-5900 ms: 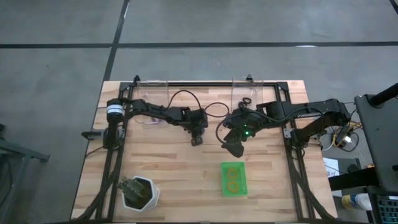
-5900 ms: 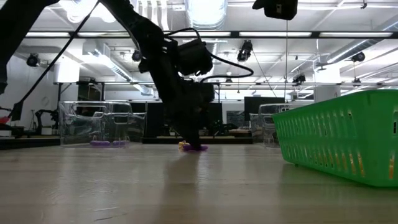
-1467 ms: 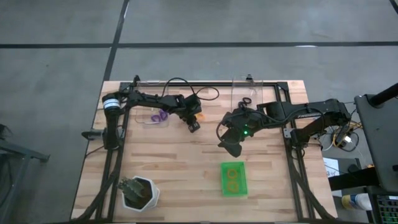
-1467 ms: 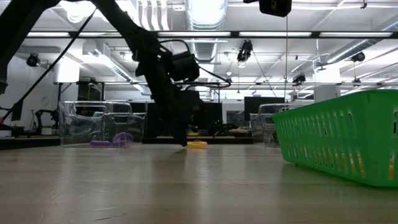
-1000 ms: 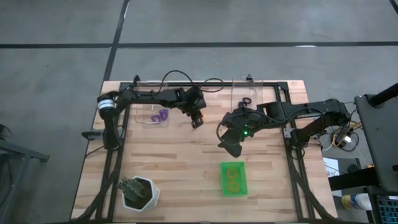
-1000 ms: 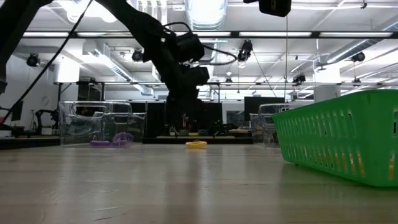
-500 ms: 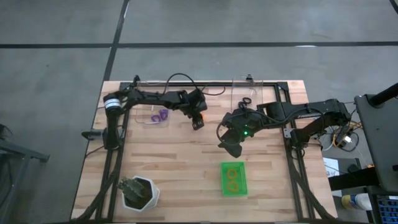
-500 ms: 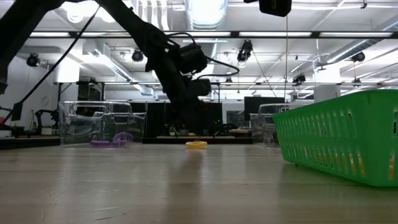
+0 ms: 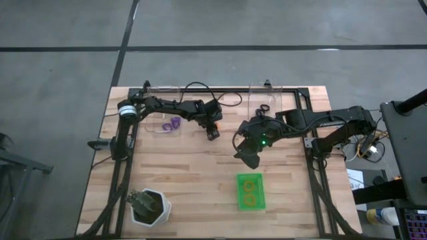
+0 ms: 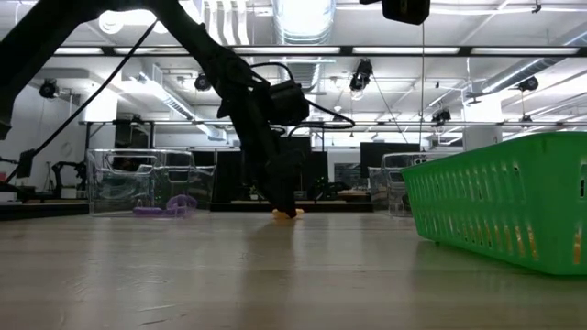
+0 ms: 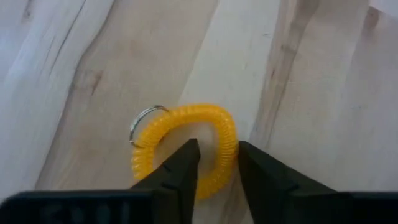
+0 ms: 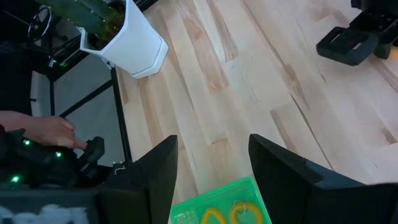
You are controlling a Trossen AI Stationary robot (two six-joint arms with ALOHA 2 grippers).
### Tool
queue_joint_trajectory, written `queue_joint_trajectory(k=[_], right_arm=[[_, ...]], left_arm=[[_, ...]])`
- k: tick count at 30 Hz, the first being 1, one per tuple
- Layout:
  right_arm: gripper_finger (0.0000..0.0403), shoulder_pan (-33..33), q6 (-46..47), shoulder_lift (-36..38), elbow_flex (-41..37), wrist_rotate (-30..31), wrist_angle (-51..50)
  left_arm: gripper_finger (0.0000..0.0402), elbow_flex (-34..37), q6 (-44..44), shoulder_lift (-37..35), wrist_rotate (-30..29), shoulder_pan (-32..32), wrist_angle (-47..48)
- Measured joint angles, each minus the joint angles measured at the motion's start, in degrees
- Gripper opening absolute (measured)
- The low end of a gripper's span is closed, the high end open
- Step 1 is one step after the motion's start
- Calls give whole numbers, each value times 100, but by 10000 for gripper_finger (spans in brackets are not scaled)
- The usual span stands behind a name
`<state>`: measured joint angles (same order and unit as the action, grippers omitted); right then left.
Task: Sort spring keychains
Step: Put the yellow spring keychain into the green bin
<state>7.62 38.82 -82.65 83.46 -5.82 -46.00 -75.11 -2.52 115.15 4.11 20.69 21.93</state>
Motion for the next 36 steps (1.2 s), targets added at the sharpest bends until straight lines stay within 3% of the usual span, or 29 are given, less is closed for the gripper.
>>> queue_joint_trajectory(k=[4,7,12,21,28,36], right_arm=[[192,0,-19,0,0,0,2],[192,0,-24,0,0,0,2],[192,-2,-180,0,0,5,11],[192,-13,-784,0,0,329,260],[192,-15,-2166,0,0,1000,441],[192,-16,-3663,0,0,1546,1030]], left_arm=[[31,-4,-314,-9,45,13,83],[12,-4,-469,-75,70,11,111],[5,42,-557,-431,578,-3,388],[1,26,-952,-1858,1728,-46,488],[0,17,-1430,-2894,2650,-142,442],[0,17,-1978,-3465,2977,-511,303]])
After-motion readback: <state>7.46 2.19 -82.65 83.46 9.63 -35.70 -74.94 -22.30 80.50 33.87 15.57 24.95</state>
